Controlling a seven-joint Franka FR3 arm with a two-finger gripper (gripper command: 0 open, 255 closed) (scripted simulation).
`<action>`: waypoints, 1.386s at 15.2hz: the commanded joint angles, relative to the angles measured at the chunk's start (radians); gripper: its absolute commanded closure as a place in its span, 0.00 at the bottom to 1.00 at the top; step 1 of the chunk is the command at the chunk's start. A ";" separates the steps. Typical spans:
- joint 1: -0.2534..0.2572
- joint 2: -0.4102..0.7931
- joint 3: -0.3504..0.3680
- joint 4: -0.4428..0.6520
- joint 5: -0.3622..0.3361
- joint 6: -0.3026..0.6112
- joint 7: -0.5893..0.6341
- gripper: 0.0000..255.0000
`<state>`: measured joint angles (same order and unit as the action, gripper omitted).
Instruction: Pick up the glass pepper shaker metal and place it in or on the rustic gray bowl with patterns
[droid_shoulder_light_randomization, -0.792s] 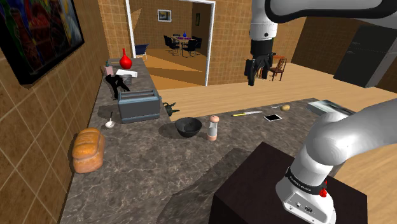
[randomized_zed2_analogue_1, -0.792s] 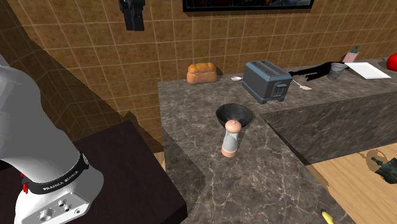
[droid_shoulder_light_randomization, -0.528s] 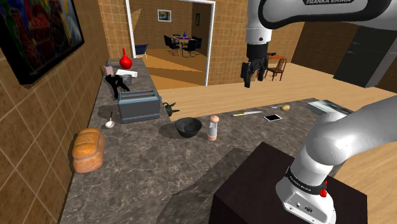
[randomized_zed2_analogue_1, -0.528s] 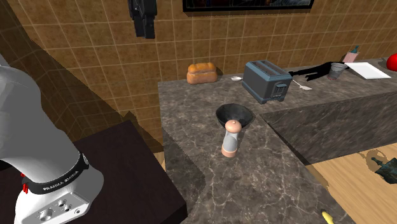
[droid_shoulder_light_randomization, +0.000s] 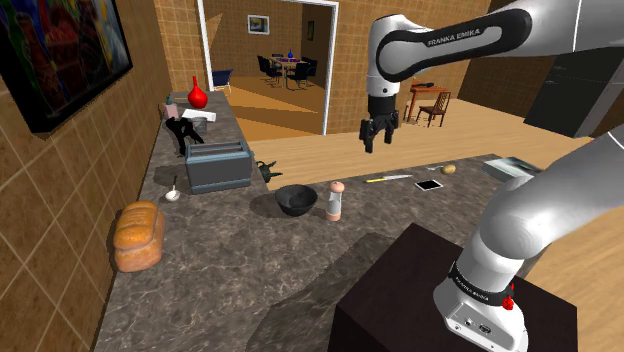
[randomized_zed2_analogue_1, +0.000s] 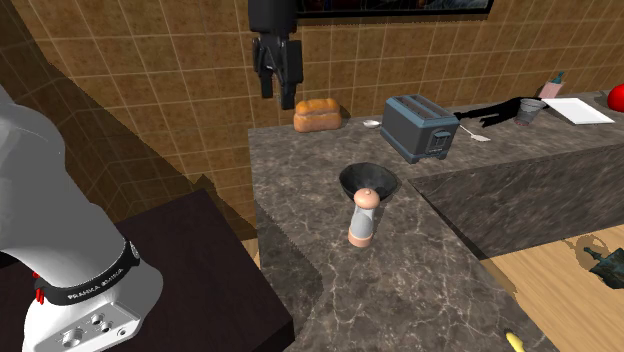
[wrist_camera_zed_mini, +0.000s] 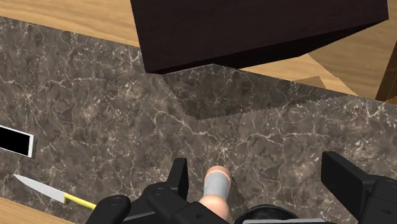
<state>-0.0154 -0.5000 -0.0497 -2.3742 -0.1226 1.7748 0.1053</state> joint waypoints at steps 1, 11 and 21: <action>-0.004 0.061 -0.016 0.004 0.000 0.061 -0.011 0.00; -0.026 0.413 -0.083 0.102 0.036 0.324 -0.091 0.00; -0.068 0.799 -0.098 0.334 0.137 0.476 -0.195 0.00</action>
<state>-0.0773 0.2508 -0.1489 -2.0829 0.0019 2.2464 -0.0776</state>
